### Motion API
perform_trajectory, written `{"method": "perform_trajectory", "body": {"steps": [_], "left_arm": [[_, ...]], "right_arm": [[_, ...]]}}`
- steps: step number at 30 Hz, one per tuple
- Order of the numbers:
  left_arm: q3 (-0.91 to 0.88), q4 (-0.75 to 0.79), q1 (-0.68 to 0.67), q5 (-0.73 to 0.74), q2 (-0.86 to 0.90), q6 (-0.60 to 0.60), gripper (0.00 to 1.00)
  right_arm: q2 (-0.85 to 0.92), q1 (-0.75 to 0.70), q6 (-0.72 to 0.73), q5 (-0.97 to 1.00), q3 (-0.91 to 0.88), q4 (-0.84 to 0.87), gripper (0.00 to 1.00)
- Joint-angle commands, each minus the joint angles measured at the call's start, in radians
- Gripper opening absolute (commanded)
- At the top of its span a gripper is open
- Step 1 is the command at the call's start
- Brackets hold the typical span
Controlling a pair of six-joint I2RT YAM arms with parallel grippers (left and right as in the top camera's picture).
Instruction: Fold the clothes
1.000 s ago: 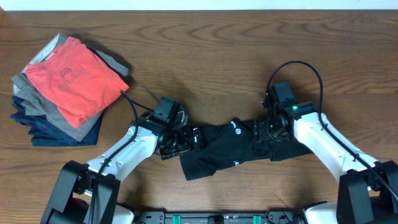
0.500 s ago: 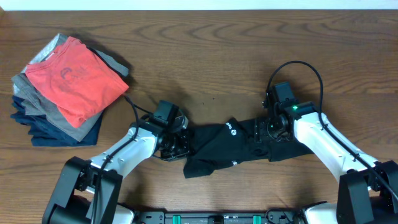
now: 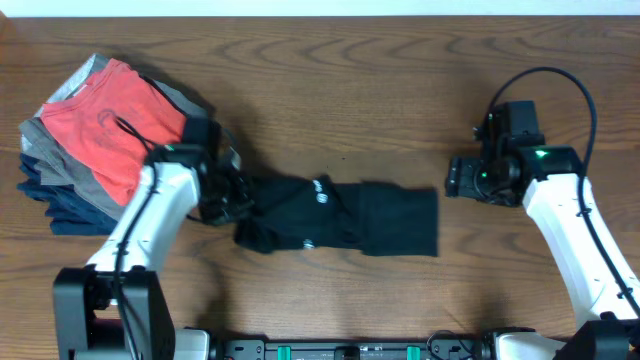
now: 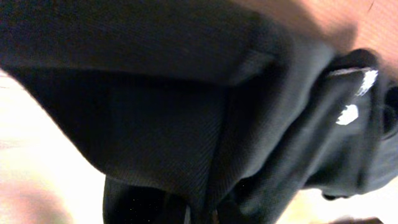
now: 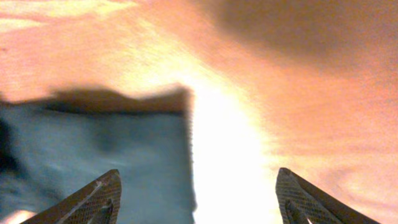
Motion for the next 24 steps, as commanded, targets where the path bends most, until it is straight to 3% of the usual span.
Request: {"method": "perform_trajectory", "body": {"steps": [1,8,17,24], "left_arm": [[0.154,-0.070,0.016,-0.106,0.004,0.048,0.06],[0.274,-0.117,-0.126,-0.105,0.004,0.009,0.06],[0.274,0.045,-0.505,-0.117,0.012,-0.123,0.06],[0.274,0.107,-0.682,-0.187,0.103,-0.160,0.08]], "right_arm": [[0.000,-0.048,-0.026,0.011,0.004,-0.027,0.77],[0.000,-0.125,-0.026,0.011,0.004,-0.070,0.77],[0.000,-0.135,-0.049,0.011,0.003,-0.081,0.77],[0.000,-0.135,-0.053,0.011,0.003,-0.092,0.78]]}}
